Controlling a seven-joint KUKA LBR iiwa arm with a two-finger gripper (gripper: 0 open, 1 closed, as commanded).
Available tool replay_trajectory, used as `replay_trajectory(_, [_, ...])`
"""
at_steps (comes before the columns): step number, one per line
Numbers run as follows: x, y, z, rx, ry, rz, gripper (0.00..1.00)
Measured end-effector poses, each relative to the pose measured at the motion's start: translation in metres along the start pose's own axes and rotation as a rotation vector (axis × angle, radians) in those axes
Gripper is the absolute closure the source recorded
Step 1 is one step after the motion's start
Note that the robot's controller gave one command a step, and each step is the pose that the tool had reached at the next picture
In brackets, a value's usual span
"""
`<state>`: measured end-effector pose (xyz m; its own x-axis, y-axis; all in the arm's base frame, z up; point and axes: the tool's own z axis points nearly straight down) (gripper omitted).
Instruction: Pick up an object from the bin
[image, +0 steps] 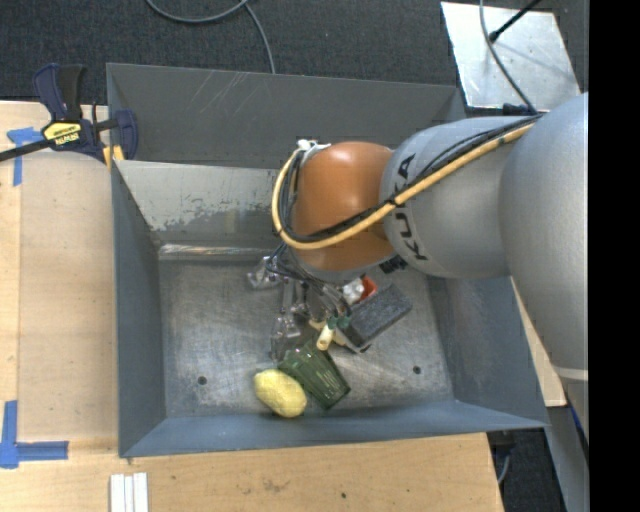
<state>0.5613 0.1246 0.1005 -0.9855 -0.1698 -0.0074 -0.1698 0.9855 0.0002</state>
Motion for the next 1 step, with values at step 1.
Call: replay_trajectory(1, [-0.0008, -0.0051, -0.0005, 0.002, 0.01, 0.061, 0.0])
